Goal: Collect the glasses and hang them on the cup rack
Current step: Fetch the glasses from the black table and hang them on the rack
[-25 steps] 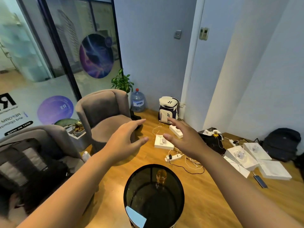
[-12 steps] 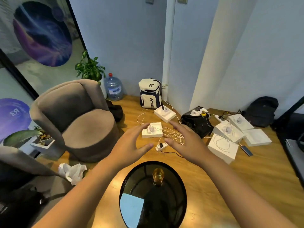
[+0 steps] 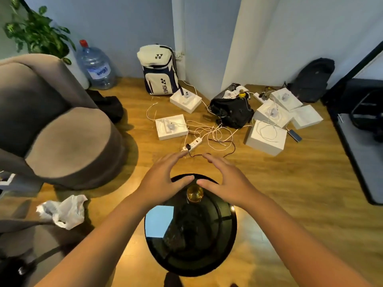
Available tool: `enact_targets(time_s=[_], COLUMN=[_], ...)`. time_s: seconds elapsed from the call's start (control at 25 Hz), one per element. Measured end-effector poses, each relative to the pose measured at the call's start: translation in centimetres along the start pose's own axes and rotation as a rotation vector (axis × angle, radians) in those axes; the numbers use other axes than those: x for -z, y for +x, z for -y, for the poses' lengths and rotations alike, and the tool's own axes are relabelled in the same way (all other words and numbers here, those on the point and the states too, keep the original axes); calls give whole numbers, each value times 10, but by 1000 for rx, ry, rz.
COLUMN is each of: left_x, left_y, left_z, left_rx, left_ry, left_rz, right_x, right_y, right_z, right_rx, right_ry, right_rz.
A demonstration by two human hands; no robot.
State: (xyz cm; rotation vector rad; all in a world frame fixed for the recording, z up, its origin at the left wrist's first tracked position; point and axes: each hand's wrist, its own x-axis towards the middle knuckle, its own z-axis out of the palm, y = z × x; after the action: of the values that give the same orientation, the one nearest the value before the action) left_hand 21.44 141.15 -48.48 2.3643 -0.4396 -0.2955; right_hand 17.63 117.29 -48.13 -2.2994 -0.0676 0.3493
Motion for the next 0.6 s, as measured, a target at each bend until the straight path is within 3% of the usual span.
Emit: enact_targets(time_s=[0.6], left_x=[-204], left_y=[61], left_z=[169], left_rx=[190], left_ry=[-126], left_rz=[163], right_x=[-133], right_y=[73], right_z=[-174], right_rx=[-209], right_ry=[64], right_rz=[127])
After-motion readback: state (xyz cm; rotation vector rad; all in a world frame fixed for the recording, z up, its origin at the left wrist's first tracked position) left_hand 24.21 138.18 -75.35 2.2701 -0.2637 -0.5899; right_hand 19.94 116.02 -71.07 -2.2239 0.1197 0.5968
